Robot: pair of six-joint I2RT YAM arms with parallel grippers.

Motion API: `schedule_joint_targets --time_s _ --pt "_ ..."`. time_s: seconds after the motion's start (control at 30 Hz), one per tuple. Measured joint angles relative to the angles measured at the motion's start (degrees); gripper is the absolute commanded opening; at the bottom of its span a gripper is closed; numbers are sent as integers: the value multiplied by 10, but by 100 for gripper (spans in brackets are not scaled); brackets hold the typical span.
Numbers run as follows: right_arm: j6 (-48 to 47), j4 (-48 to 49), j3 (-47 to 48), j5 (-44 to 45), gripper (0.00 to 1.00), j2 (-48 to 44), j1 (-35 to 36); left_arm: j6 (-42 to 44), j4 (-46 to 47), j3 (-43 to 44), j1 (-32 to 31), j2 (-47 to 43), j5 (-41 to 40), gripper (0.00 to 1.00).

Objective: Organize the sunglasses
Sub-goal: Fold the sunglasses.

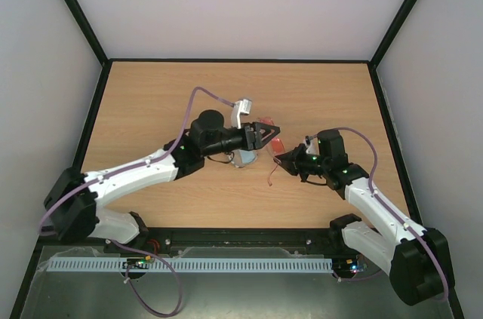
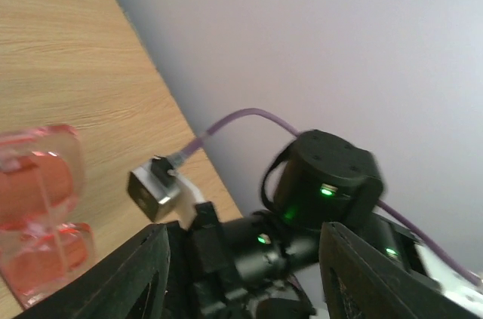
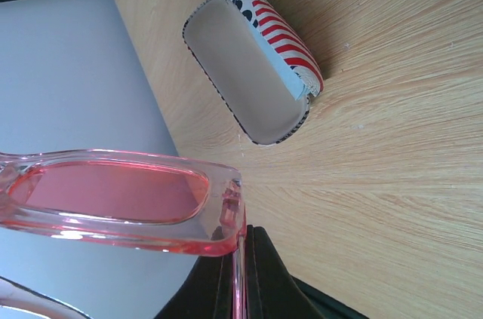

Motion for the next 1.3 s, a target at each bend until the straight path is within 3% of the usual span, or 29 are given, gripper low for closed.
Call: schedule_joint_targets --time_s 0.23,0.43,0.7,1.3 --pt "11 13 0 -3 1 0 0 -9 45 -68 -19 -86 14 56" --pt "16 19 0 -6 1 1 0 -34 107 -120 -34 -42 33 55" --pt "17 16 0 -10 1 -3 0 -36 135 -112 -45 44 39 54" --pt "15 -6 0 -16 1 -38 0 3 128 -32 -45 79 10 54"
